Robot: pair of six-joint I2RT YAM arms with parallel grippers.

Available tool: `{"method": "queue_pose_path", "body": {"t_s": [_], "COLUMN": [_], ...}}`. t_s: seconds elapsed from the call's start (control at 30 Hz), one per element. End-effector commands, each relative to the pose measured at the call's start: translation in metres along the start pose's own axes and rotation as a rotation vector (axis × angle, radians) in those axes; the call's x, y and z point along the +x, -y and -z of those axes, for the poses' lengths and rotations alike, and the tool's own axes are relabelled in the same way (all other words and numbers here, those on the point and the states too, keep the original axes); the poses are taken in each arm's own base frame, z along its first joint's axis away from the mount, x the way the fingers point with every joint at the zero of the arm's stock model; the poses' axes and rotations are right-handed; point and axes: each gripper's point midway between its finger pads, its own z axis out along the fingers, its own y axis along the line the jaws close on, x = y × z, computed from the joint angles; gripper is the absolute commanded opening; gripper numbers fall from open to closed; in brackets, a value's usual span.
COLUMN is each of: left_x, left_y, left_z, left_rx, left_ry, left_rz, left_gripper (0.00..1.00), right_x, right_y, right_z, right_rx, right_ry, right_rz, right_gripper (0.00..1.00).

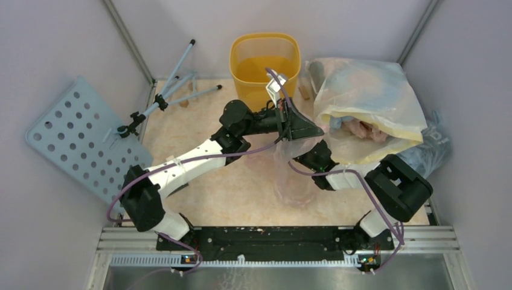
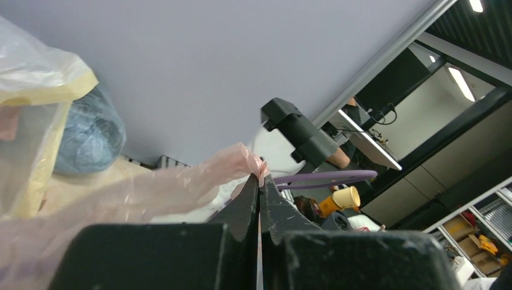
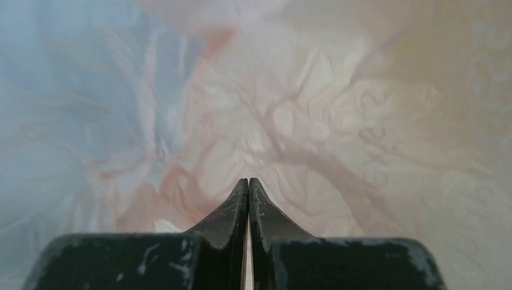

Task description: Put the trash bags into the trash bin

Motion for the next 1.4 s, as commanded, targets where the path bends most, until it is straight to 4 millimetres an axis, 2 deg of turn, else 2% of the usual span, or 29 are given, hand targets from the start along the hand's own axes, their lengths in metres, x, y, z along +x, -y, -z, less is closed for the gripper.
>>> {"method": "queue_pose_path", "body": {"t_s": [0.0,0.17,0.27,0.47,0.57,0.7,0.77,0.83,1.0,1.07,1.2,1.3,1.37], "left_x": [-0.028,-0.055,-0.064,-0.075,-0.08,-0.085,-0.086,-0.085,-0.084,-0.09,-0.107,-0.111,-0.11], "left_y": [0.055,0.096,0.114,0.151,0.163,0.169,0.168,0.164,0.131,0.114,0.081,0.066,0.07], "left_z": [-0.011,-0.007,-0.002,0.011,0.018,0.024,0.026,0.027,0.035,0.052,0.097,0.104,0.104], "left_rx": [0.136,0.172,0.197,0.242,0.224,0.186,0.172,0.154,0.046,0.025,-0.015,-0.093,-0.08], "left_ry": [0.046,0.103,0.133,0.168,0.187,0.204,0.206,0.202,0.198,0.197,0.249,0.246,0.24], "left_rz": [-0.096,-0.188,-0.201,-0.252,-0.295,-0.334,-0.345,-0.347,-0.325,-0.276,-0.204,-0.222,-0.227], "left_gripper": [0.0,0.0,0.0,0.0,0.0,0.0,0.0,0.0,0.0,0.0,0.0,0.0,0.0], "right_x": [0.011,0.033,0.041,0.055,0.066,0.075,0.076,0.071,0.044,0.033,0.022,0.011,-0.002], "right_y": [0.018,0.03,0.037,0.078,0.094,0.117,0.123,0.121,0.093,0.081,0.057,0.049,0.05], "right_z": [-0.009,-0.004,-0.002,0.013,0.024,0.038,0.043,0.041,0.034,0.035,0.043,0.051,0.058], "right_rx": [0.066,0.105,0.143,0.395,0.499,0.634,0.676,0.668,0.571,0.538,0.485,0.487,0.52], "right_ry": [-0.024,-0.059,-0.092,-0.169,-0.229,-0.278,-0.289,-0.285,-0.246,-0.238,-0.234,-0.217,-0.195], "right_rz": [-0.007,-0.035,-0.033,-0.007,0.002,0.024,0.034,0.042,0.086,0.116,0.188,0.223,0.238], "right_gripper": [0.0,0.0,0.0,0.0,0.0,0.0,0.0,0.0,0.0,0.02,0.11,0.13,0.13]}}
